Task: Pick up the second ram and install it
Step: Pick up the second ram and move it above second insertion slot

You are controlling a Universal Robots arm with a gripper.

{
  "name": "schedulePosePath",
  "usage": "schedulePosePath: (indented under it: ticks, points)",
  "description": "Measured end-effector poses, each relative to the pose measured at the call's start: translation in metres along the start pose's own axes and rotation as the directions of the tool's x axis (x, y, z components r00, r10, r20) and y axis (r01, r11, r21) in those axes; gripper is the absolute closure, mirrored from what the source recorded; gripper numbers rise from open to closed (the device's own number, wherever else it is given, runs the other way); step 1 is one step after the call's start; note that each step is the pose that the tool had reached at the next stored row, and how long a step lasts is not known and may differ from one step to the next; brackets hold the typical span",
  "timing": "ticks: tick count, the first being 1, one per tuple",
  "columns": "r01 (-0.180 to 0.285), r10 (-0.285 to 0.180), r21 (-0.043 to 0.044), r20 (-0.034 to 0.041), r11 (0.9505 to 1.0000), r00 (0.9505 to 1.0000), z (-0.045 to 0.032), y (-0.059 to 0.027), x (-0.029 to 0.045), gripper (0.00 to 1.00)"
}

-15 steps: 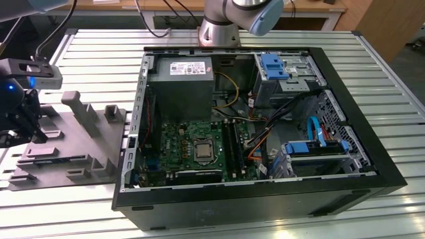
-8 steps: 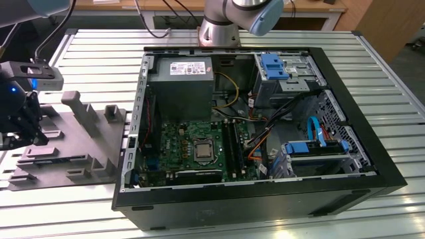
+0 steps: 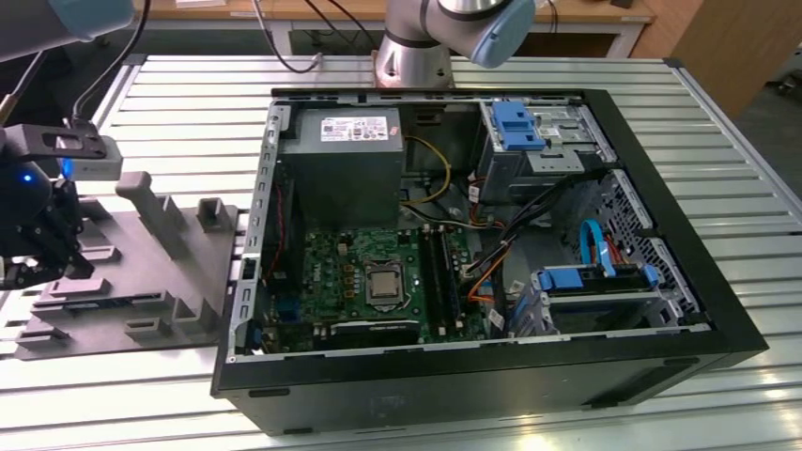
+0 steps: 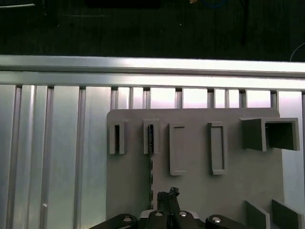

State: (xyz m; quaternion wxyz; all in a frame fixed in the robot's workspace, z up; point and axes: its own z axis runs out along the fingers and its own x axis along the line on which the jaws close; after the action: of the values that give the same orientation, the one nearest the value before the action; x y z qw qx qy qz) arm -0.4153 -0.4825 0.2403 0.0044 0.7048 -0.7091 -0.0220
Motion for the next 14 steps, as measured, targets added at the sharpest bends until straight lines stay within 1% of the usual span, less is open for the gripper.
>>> schedulePosePath:
  ticks: [3, 5, 9, 14]
  points:
    - [-0.021, 0.021, 0.0004, 0.0007, 0.9998, 0.9998, 0.0014, 0.0, 0.0002, 0.89]
    - [-0.022, 0.022, 0.0004, 0.0007, 0.9998, 0.9998, 0.0021, 0.0, 0.0006, 0.89]
    - [-0.022, 0.022, 0.0004, 0.0008, 0.9998, 0.9998, 0.0035, -0.0001, 0.0045, 0.89]
    - [-0.022, 0.022, 0.0006, 0.001, 0.9998, 0.9998, 0.0075, -0.0003, 0.0083, 0.89]
